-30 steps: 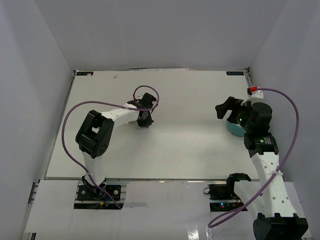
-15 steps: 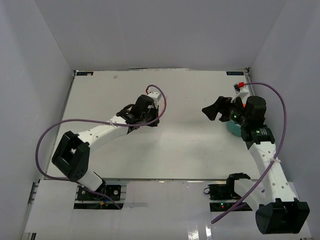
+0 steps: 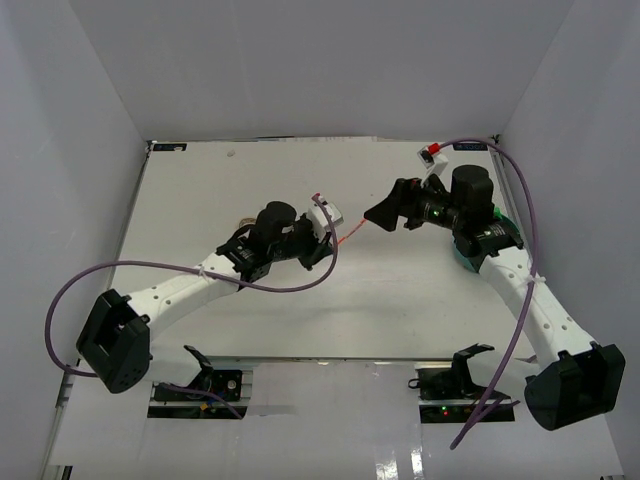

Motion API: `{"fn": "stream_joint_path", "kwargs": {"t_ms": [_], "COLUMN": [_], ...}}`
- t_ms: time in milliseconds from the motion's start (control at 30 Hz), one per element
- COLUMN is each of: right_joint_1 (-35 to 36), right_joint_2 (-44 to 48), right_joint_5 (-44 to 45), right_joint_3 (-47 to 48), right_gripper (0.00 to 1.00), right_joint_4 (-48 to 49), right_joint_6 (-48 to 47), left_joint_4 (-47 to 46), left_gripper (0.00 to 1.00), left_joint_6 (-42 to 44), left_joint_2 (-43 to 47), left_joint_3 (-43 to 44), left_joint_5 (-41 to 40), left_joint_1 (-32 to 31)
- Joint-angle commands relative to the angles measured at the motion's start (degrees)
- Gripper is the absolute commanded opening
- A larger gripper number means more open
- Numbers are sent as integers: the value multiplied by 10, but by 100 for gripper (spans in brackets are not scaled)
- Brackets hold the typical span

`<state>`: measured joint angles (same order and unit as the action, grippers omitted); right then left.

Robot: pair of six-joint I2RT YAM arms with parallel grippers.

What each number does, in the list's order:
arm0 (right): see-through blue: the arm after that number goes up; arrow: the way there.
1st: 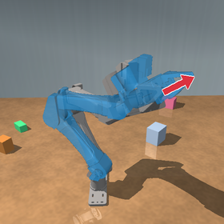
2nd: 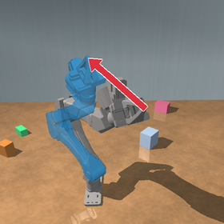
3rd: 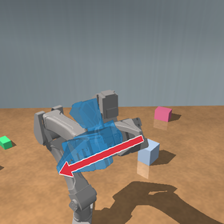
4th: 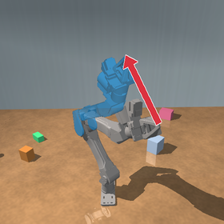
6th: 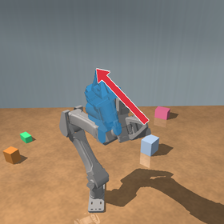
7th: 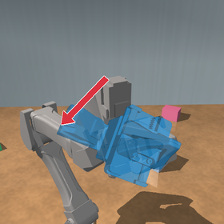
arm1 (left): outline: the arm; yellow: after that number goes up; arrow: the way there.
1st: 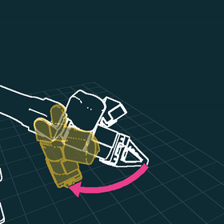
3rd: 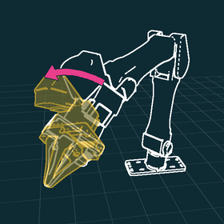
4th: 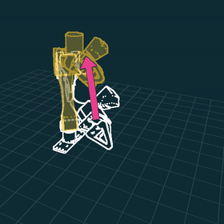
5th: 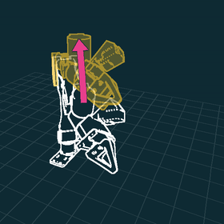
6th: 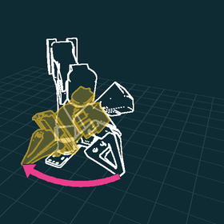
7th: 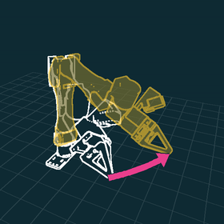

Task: Sort the stationery into containers
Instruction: Pick up the pen from the center of the board.

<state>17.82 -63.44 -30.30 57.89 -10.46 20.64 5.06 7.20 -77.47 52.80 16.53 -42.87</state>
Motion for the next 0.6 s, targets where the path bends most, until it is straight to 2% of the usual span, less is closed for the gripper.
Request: {"fn": "stream_joint_path", "kwargs": {"t_ms": [0,133,267,500,567], "right_joint_1": [22,36,51,62,63], "right_joint_2": [-19,-38,-49,-57,-57], "right_joint_5": [4,12,11,11,11], "right_joint_3": [35,45,55,54,51], "right_gripper": [98,99,86,48,41], "right_joint_4": [17,21,22,21,20], "right_joint_6": [10,12,10,12,12], "left_joint_4": [-37,-46,-45,-73,-80], "left_gripper": [0,0,0,0,0], "left_joint_6": [55,64,69,65,63], "left_joint_2": [43,61,64,62,63], "left_joint_3": [-10,-24,-30,-38,-39], "left_joint_5": [38,43,49,52,50], "left_joint_1": [-5,-5,-7,-7,-7]}}
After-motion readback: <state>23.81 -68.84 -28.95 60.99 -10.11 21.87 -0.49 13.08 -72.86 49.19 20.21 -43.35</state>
